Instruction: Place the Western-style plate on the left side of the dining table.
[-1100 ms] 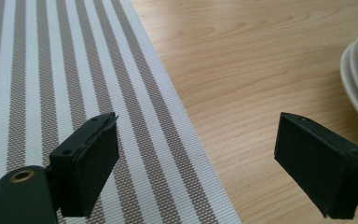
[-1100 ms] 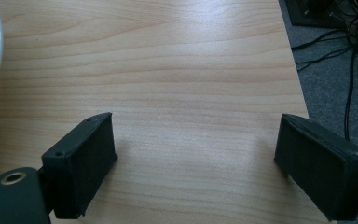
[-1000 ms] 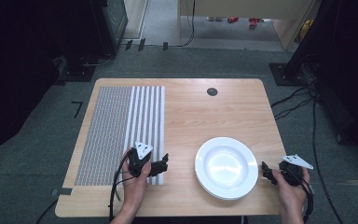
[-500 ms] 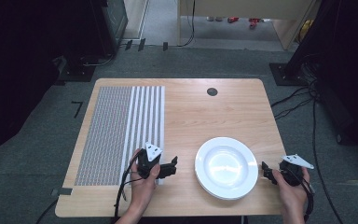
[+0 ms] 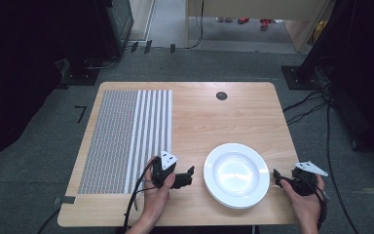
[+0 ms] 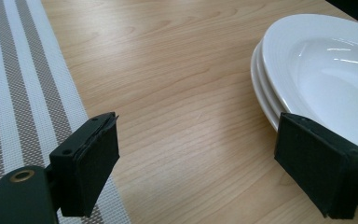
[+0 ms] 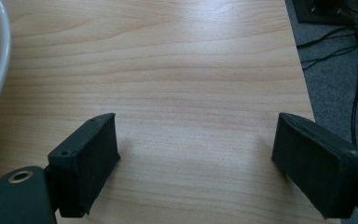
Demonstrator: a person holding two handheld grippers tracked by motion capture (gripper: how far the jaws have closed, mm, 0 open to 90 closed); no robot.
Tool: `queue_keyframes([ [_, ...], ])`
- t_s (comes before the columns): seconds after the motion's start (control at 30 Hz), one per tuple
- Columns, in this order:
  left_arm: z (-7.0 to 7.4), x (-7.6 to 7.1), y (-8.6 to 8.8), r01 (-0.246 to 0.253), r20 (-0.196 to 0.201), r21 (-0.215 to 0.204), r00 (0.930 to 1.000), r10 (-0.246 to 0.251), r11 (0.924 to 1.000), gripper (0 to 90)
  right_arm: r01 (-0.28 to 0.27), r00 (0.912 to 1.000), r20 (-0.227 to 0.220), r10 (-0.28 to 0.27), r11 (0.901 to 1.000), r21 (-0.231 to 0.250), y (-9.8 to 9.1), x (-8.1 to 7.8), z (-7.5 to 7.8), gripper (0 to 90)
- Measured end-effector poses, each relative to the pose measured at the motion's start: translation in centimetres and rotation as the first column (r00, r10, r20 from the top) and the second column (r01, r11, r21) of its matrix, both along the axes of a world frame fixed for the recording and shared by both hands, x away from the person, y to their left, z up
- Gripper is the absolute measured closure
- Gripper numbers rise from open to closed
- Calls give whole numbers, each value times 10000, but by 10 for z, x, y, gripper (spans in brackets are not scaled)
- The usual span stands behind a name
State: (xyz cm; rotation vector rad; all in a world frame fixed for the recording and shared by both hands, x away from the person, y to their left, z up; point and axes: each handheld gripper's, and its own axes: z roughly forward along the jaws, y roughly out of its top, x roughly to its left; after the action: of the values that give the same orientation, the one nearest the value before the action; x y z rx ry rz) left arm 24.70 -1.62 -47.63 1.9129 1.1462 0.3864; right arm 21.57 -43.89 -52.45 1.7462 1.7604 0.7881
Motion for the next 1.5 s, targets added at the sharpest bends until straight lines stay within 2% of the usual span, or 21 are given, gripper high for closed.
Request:
queue_keyframes([
  [0.07,0,-1,-3,129,-9,-11,9999,-129,9999,138,191,9998,-12,-191,9997,183,1,1,1,149],
  [0.13,0,-2,-6,284,-6,14,9996,-284,9996,138,147,9999,66,-150,9986,506,3,1,2,212],
  [0.3,-1,-3,-11,628,-202,-265,9978,-634,9977,138,181,9990,389,-202,9984,543,9,-1,8,262],
  [0.33,-2,-5,-15,700,-211,-318,9973,-707,9970,138,214,9980,574,-250,9978,622,11,-2,11,277],
  [0.43,-3,-6,-17,826,-233,-302,9962,-833,9961,138,246,9971,707,-295,9972,700,14,-3,14,284],
  [0.53,-5,-7,-22,907,-310,-317,9953,-917,9954,138,346,9924,1150,-443,9958,849,21,-7,23,305],
  [0.63,-6,-8,-24,942,-383,-353,9947,-956,9949,142,394,9895,1352,-515,9951,909,25,-9,27,312],
  [0.73,-8,-10,-27,1026,-475,-453,9934,-1048,9937,158,92,9844,1736,-282,9939,1097,29,-13,31,443],
  [0.77,-8,-10,-27,1026,-475,-453,9934,-1048,9937,195,92,9844,1736,-282,9939,1097,29,-13,31,443],
  [0.8,-9,-12,-29,903,-365,-390,9951,-917,9952,232,-225,9846,1751,-10,9909,1324,31,-14,32,511],
  [0.87,-9,-13,-29,856,-385,-496,9954,-875,9951,258,-584,9838,1764,308,9864,1536,34,-14,33,563],
  [0.97,-10,-13,-29,818,-428,-593,9955,-844,9949,305,-720,9818,1857,394,9824,1723,36,-16,34,591],
  [1.03,-10,-14,-29,813,-445,-767,9954,-849,9937,331,-851,9803,1921,455,9754,2033,38,-16,34,617],
  [1.17,-10,-17,-29,865,-309,-793,9955,-892,9931,378,-1050,9771,2059,542,9638,2450,41,-16,33,659],
  [1.2,-10,-18,-30,914,-265,-813,9952,-938,9925,397,-1161,9764,2075,600,9558,2701,42,-16,32,669],
  [1.23,-10,-18,-30,914,-265,-813,9952,-938,9925,423,-1161,9764,2075,600,9558,2701,42,-16,32,669],
  [1.27,-10,-19,-30,1016,-215,-814,9944,-1037,9915,444,-1226,9756,2111,604,9474,2957,43,-17,32,686],
  [1.33,-10,-19,-30,1040,-207,-830,9941,-1060,9911,469,-1143,9751,2169,462,9430,3127,44,-18,32,701],
  [1.4,-10,-19,-30,1084,-339,-971,9931,-1121,9894,488,-1212,9745,2202,425,9259,3577,43,-18,32,712],
  [1.43,-10,-19,-30,1096,-382,-1032,9927,-1141,9886,497,-1205,9739,2239,380,9221,3677,44,-18,32,714],
  [1.5,-10,-19,-30,1130,-424,-1151,9920,-1185,9869,513,-1026,9776,2087,267,9266,3619,44,-17,32,710],
])
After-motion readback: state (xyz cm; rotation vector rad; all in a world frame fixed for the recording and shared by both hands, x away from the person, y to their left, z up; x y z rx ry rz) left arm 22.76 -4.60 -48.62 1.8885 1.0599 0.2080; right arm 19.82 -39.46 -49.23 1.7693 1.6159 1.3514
